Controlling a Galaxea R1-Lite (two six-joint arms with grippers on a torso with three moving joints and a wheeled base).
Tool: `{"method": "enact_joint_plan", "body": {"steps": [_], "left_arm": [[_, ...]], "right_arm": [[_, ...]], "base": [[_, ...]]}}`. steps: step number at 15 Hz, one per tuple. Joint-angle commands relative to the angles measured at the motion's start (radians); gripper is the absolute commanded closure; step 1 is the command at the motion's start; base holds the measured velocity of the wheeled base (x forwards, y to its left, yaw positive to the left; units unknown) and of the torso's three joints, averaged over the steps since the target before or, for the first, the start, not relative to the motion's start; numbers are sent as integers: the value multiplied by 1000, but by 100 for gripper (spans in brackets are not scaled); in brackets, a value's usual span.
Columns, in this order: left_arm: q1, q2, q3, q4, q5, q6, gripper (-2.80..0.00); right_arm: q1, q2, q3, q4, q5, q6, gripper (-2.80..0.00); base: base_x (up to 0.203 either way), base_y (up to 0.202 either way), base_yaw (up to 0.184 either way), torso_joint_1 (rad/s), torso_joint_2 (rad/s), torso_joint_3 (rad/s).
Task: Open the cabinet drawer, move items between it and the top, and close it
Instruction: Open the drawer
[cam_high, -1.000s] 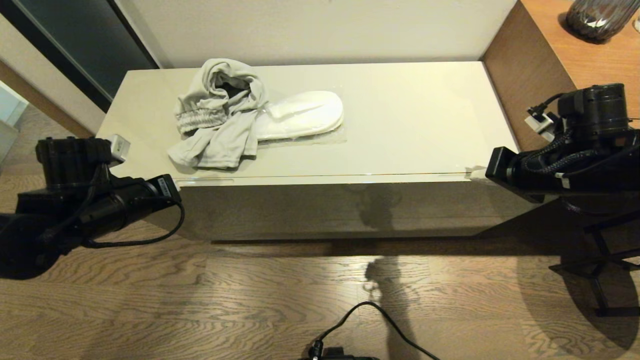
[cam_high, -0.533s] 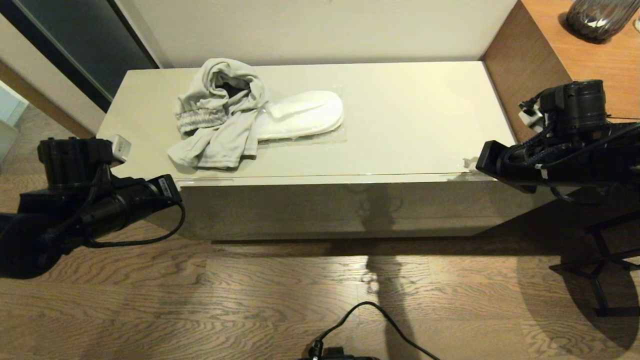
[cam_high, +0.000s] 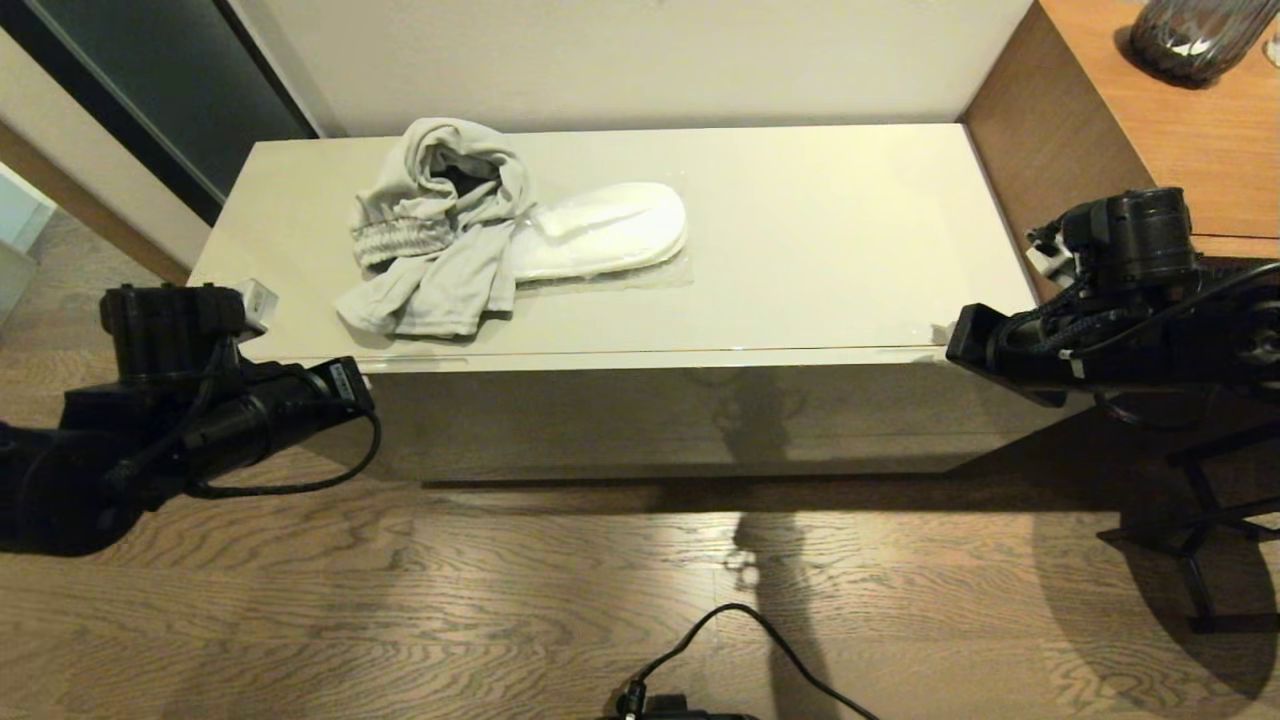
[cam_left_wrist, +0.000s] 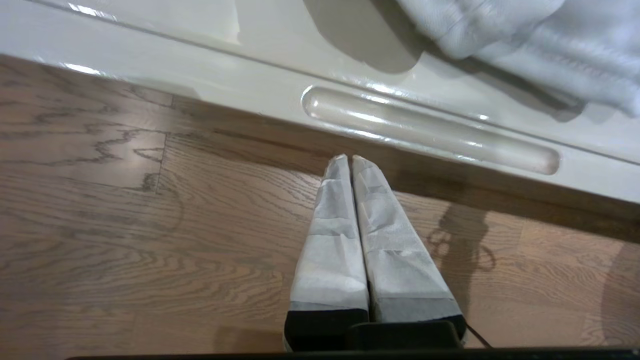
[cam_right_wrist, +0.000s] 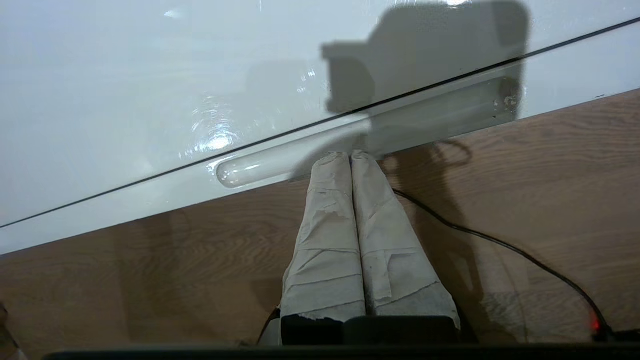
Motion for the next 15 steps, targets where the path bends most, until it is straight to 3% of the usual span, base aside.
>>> {"method": "enact_joint_plan", "body": {"steps": [1,12,15], "left_arm": [[-1,17,-10,-15,-1,-1,0],[-36,-52,-31,-16,-10,5,0],[-35,37,-27,-43,-2,-10,0]], "right_arm": [[-1,9,-1,1,0,2,0],[-2,18,-6,-15,0,-1,0],[-1,26,2,-15,2,4,0]], "base": [[0,0,0,0,0,0],[0,0,0,0,0,0],[0,0,0,0,0,0]]}}
